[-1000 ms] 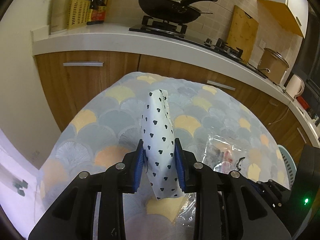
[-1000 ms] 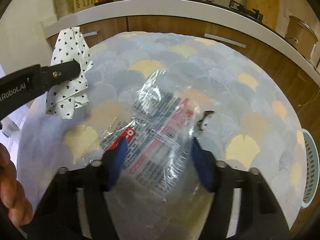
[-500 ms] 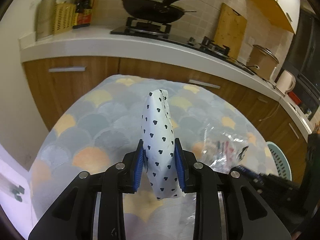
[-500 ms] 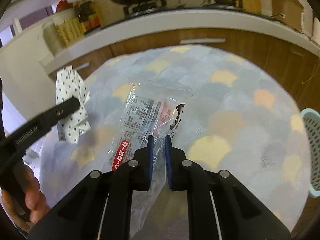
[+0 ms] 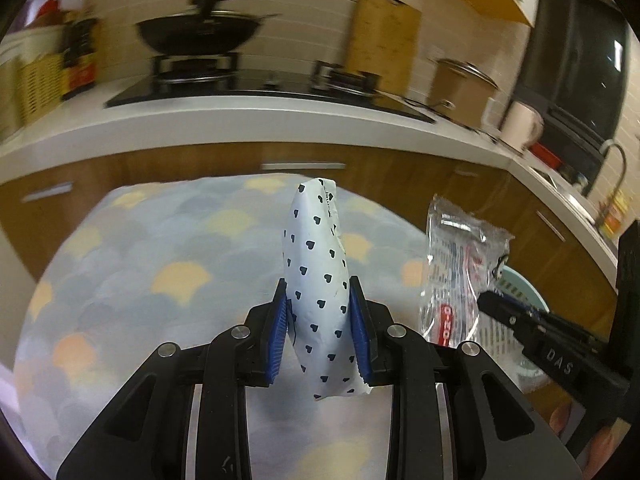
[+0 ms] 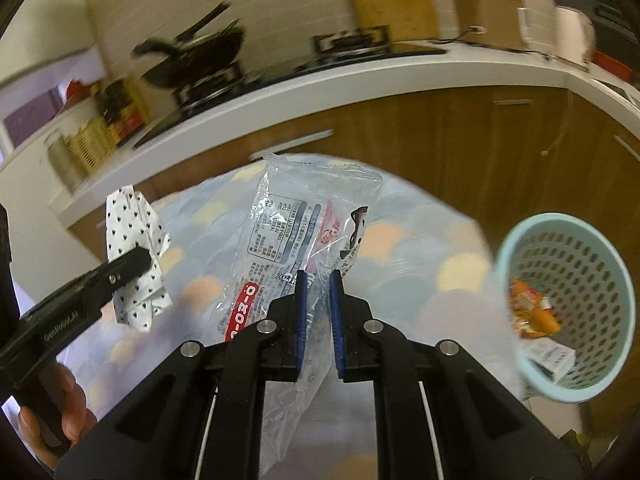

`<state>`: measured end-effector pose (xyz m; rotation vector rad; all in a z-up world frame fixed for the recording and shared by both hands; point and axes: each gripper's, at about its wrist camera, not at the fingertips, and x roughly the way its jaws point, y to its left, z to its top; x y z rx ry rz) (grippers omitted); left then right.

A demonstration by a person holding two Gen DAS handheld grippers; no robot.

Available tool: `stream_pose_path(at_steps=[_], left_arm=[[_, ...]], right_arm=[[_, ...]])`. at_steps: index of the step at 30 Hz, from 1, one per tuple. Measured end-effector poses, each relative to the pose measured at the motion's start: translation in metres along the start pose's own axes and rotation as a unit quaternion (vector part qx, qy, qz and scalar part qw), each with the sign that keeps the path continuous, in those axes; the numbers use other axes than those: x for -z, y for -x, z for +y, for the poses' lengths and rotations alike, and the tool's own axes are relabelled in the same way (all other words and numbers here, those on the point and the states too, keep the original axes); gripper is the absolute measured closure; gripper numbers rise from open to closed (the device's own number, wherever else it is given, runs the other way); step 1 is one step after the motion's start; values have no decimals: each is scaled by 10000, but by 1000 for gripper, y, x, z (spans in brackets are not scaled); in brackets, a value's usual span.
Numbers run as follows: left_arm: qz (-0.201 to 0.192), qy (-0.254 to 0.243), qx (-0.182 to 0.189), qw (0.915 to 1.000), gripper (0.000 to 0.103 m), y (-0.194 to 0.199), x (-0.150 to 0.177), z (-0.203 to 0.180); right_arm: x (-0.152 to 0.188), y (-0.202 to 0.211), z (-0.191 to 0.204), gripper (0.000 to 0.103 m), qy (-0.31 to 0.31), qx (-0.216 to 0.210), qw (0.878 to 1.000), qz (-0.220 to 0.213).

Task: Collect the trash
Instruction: 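Carry the paper and plastic bag to the basket and open both tools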

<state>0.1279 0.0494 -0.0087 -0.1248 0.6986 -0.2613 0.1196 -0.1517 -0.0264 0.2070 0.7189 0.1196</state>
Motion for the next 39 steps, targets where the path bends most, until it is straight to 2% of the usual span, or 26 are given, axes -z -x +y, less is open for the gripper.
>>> stream_pose_path(at_steps=[8,18,23,28,32,33,36,38,39], left_arm=[[150,-647,367,9971,76,-30,-9,-88],[555,-1037,1085,9871,76,-86,-6,-189],[761,-1207,1306,9811,76,-111,2,-233],[937,-1346,1500,9750,75,-128,14,-264],[1019,-1440,1534,9723,64,-135,20,-278],[1030,-1449,1529,9721,61,-136,21,-279],[1055,-1517,1521,9710,60,-137,23,-281],[1057,-1539,1500,9709,55,-137,24,-281],[1055,-1529,1500,9711,50,-136,24,-280]], right_arm=[[-13,20,-87,94,-593,291,9976,-202],[-9,46,-208,94,-1299,1057,9854,-292],[-3,49,-244,94,-1464,1390,9792,-202],[3,44,-271,93,-1640,1513,9748,-70],[6,39,-283,90,-1726,1630,9714,18],[7,37,-286,85,-1741,1628,9712,61],[10,33,-289,82,-1737,1673,9703,171],[12,32,-290,70,-1813,1678,9688,199],[13,32,-291,56,-1858,1689,9678,189]])
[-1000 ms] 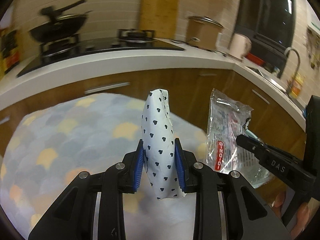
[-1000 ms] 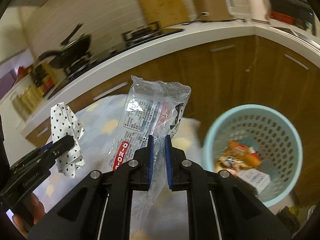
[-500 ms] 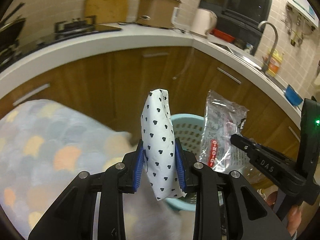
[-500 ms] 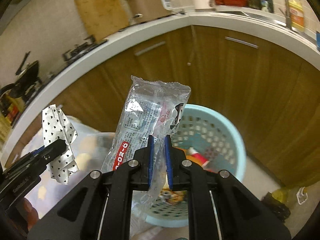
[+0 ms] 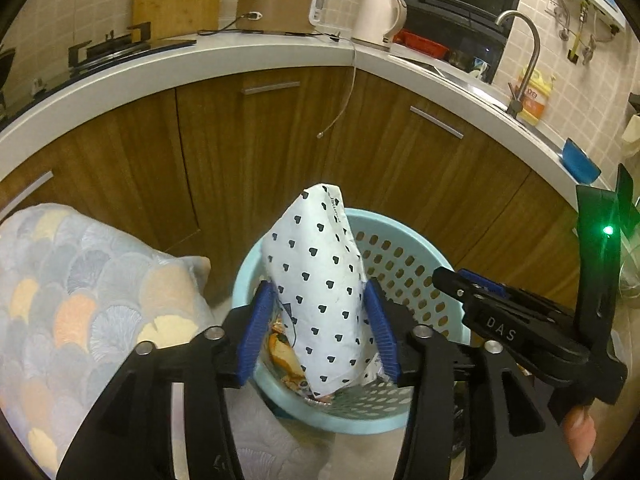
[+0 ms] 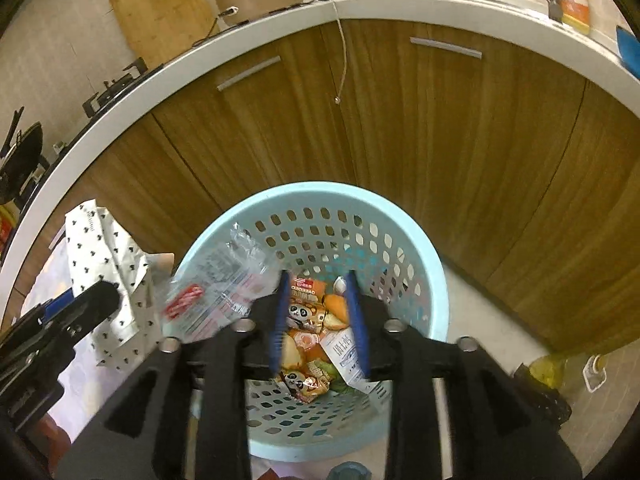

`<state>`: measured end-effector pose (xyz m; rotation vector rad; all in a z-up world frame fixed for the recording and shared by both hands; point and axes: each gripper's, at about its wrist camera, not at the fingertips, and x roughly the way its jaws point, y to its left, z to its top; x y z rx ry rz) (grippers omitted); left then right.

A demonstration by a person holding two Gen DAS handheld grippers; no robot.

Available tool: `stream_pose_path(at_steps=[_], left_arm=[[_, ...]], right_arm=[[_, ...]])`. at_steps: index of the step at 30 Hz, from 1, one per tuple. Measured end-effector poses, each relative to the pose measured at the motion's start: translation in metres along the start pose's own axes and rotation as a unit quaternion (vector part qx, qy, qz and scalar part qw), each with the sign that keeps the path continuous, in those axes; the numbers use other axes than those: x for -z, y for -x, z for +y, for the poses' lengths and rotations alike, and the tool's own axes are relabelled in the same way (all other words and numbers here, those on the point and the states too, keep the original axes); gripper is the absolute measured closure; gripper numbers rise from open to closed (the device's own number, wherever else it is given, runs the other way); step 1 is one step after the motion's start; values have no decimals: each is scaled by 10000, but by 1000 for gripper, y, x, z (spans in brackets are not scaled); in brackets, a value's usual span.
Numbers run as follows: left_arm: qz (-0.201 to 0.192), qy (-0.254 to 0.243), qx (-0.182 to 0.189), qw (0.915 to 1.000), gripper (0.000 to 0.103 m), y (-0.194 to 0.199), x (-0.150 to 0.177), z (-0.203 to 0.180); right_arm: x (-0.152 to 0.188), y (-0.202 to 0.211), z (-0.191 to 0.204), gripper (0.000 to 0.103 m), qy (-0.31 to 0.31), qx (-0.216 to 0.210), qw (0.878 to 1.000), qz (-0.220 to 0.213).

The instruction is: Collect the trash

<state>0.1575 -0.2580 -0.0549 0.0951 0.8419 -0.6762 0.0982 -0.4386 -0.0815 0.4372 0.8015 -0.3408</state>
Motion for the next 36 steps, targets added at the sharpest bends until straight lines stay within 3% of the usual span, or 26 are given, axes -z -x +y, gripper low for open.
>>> stream_pose_path(at_steps=[1,6,15,19,21,23,30,36], left_arm=[[-17,7,3,10000,48,2,1,1],[-78,6,110,9999,41,6,1,3],[-249,104,88,9996,41,27,8,12],[-542,57,-182,9983,39,53,13,15],[-752,68,-431,9962,29,69,17,17],[-971,163,-694,9927,26,87,22,22],[-1288,506,-1175,9834,25,128,31,46],[-1501,566,-1515,9754,23,145,38,58]], right_arm=[[0,1,0,51,-15,8,10000,-43],[3,13,6,51,100,73,9997,-222],[5,35,22,51,313,46,9986,-436],[7,55,44,51,647,26,9951,-744],[10,69,58,51,853,23,9918,-955],[13,83,72,51,1061,4,9873,-1186],[21,118,110,50,1590,-59,9707,-1803],[29,127,129,50,1760,-129,9642,-1982]])
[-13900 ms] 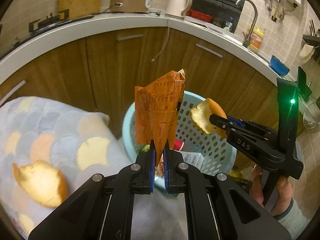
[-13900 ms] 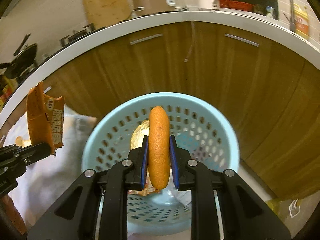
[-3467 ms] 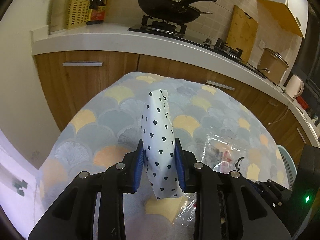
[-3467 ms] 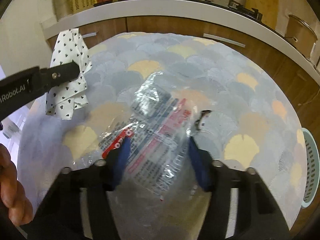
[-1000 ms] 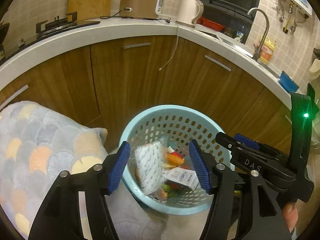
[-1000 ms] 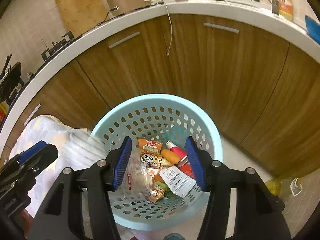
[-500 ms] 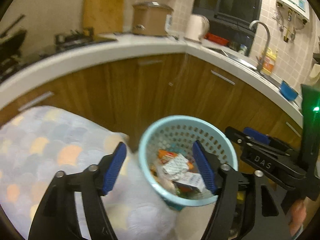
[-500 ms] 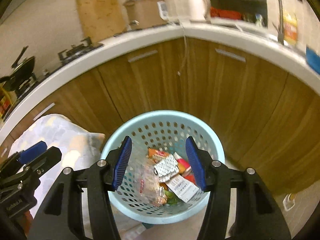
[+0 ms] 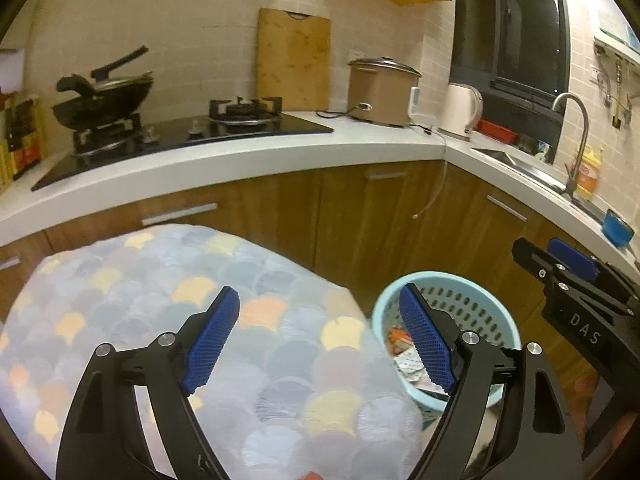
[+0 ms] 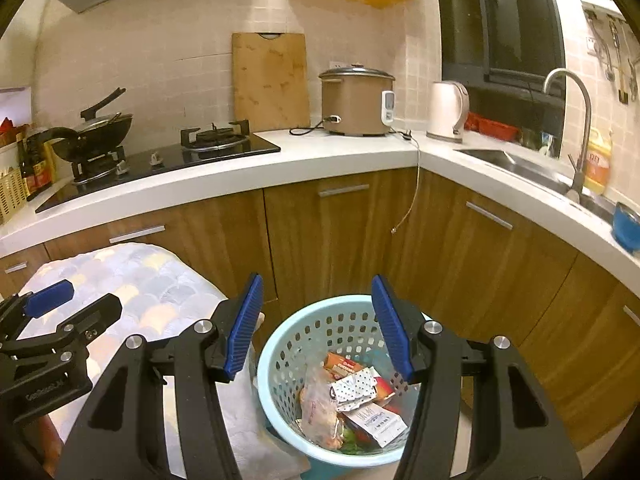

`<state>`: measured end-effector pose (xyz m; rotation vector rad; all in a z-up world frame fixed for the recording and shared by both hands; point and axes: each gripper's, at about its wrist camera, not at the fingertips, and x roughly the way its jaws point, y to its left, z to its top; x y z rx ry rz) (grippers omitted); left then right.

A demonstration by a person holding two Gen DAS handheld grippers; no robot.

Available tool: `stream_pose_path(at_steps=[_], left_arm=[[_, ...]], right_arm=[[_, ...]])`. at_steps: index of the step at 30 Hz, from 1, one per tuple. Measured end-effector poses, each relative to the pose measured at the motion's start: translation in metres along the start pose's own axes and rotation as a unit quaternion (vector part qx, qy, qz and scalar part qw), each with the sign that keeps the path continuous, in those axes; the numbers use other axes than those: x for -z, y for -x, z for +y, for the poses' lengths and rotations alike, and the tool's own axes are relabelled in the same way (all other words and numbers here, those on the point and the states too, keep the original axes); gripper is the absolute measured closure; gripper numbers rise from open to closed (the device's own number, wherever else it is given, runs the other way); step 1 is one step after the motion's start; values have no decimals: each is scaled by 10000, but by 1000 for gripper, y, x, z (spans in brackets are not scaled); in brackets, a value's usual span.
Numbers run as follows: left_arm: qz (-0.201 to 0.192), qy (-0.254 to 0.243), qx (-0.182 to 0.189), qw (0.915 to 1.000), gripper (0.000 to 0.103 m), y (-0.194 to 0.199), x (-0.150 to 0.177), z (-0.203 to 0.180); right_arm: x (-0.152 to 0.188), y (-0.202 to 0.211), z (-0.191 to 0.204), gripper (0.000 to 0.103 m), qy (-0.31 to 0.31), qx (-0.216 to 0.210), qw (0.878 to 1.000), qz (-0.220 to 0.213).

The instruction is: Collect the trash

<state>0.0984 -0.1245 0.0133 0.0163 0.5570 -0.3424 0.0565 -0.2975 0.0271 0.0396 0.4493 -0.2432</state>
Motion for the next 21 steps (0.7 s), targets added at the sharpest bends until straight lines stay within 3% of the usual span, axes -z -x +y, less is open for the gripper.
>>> stream_pose_path(at_steps=[5,8,21], left_arm=[[14,97,64,9999,23,2,4,6],[26,410,45,9991,22,1,8,15],[-43,319,-46,9995,21,10,9,11]], right_arm=[[3,-4,5,50,-32,-205,9997,119],[5,-7,4,50,-82,-308,9993,203],[10,-4,2,50,-151,-268,9993,198]])
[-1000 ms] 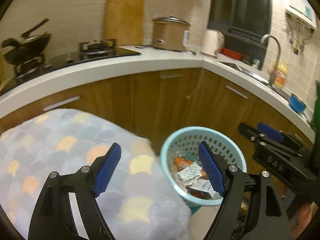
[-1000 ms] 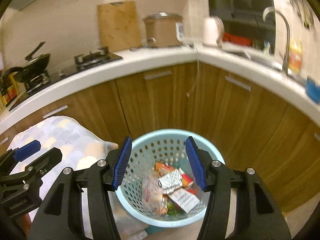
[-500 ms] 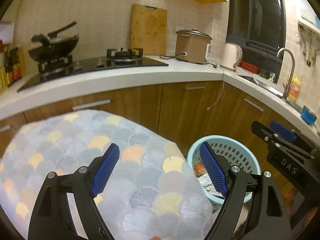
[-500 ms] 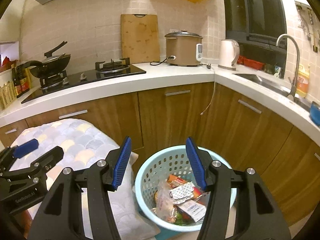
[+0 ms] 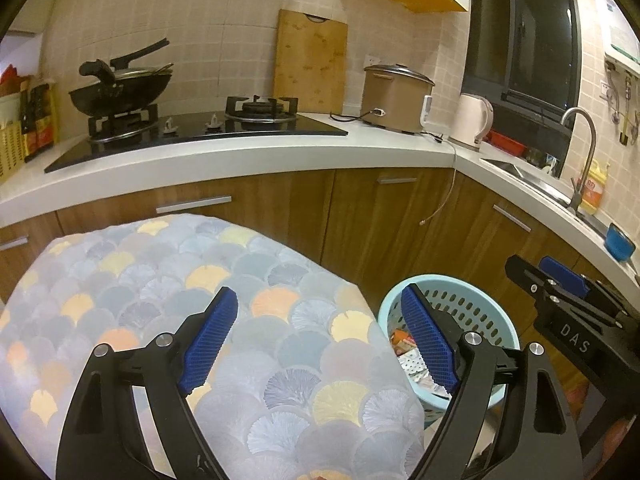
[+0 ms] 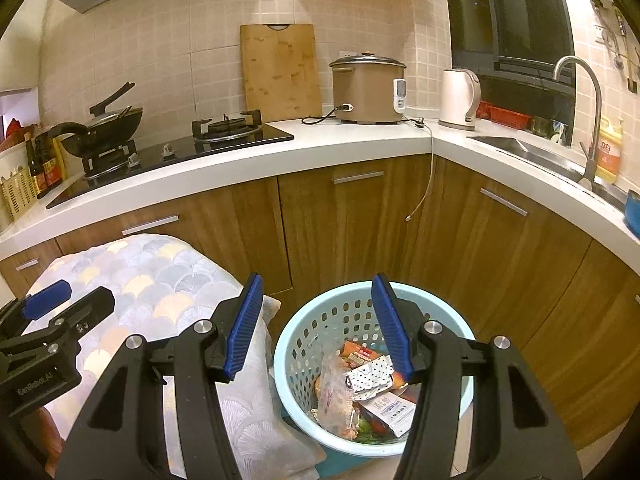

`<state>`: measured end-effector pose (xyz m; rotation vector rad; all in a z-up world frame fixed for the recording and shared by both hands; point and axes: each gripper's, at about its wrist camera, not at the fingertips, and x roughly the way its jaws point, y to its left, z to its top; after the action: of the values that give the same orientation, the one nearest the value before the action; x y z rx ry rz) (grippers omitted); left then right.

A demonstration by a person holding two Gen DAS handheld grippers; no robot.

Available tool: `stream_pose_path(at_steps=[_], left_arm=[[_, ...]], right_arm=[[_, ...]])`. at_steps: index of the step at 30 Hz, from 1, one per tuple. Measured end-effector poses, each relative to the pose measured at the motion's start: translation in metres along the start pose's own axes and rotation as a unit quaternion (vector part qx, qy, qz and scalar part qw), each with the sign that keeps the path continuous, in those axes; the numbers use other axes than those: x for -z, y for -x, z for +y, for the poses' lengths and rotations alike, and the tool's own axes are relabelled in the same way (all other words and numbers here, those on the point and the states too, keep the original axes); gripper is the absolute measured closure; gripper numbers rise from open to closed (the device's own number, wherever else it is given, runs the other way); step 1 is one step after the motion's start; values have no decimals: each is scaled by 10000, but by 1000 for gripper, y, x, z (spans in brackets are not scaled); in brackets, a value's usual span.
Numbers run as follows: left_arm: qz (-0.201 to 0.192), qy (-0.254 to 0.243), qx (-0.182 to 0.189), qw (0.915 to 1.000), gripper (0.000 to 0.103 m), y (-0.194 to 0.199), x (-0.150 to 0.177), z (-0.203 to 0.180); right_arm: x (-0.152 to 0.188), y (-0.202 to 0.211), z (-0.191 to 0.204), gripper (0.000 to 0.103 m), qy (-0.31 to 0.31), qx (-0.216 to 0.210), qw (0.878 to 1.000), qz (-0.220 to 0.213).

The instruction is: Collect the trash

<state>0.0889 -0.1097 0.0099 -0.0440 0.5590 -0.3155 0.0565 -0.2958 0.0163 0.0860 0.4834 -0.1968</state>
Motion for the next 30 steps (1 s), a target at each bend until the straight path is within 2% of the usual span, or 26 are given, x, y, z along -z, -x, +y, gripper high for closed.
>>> stream_pose_path(at_steps=[12,30], left_arm=[[-14,6,124,9999,20,2,0,-4],[7,23,50,10000,20,0,1,-3]], right_arm=[[2,2,1,50,50,18,10000,-38],[4,4,4,50,50,-137,9999,-46]])
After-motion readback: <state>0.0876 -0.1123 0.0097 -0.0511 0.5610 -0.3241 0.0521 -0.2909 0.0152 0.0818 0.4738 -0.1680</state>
